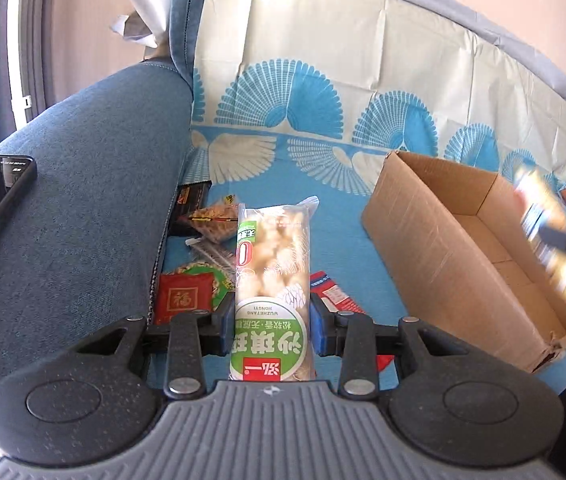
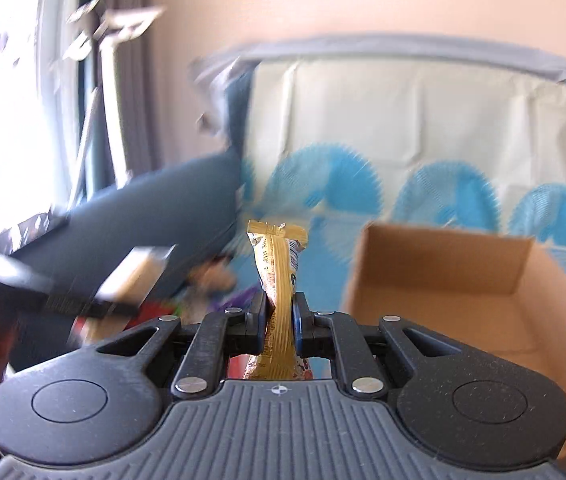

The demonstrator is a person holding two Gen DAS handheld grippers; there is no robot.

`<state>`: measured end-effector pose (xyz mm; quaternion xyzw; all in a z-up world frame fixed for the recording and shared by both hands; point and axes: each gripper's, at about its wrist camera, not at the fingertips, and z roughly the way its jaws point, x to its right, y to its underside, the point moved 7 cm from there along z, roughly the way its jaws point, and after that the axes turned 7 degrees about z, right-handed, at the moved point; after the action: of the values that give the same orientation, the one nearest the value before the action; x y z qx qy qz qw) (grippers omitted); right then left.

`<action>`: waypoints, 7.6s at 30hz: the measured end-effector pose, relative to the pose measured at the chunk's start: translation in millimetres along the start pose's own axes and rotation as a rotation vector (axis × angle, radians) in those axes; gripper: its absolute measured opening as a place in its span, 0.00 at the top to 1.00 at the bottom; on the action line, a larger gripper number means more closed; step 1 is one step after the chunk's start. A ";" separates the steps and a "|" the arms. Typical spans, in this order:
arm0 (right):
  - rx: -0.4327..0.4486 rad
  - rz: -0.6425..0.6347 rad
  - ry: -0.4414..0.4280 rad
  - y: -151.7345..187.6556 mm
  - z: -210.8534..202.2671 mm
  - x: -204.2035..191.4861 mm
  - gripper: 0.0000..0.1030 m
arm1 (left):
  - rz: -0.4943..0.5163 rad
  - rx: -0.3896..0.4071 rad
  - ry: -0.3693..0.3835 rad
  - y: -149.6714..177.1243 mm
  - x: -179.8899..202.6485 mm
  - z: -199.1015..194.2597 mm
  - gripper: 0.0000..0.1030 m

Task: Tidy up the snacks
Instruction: 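Carry both packs over the box and open both tools to drop them, then move both open tools back toward the remaining snacks, then grasp the long red packet with the right tool while the left tool grasps the small red packet, then lift the long red packet with the right tool while the left tool lifts the small red packet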

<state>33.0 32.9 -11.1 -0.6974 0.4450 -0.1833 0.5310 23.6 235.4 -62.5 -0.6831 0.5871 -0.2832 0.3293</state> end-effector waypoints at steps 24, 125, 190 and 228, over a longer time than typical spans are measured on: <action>0.082 0.101 0.189 -8.4 -11.4 150.8 0.87 | 0.079 0.077 0.083 -55.6 101.9 27.2 0.61; 0.020 0.108 0.091 -0.8 38.6 18.5 0.66 | 0.236 0.209 -0.219 -13.8 4.6 -35.8 0.76; -0.374 -0.155 -0.031 106.1 98.1 -60.6 0.54 | -0.038 -0.163 -0.002 9.5 -32.0 37.0 0.95; -0.488 -0.151 -0.037 133.7 107.1 -57.7 0.40 | -0.002 -0.497 -0.103 43.8 -10.4 92.0 0.40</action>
<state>23.0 136.5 -158.9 -0.8395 0.4129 -0.0965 0.3398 66.3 252.4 -154.1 -0.7572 0.6205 -0.0951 0.1805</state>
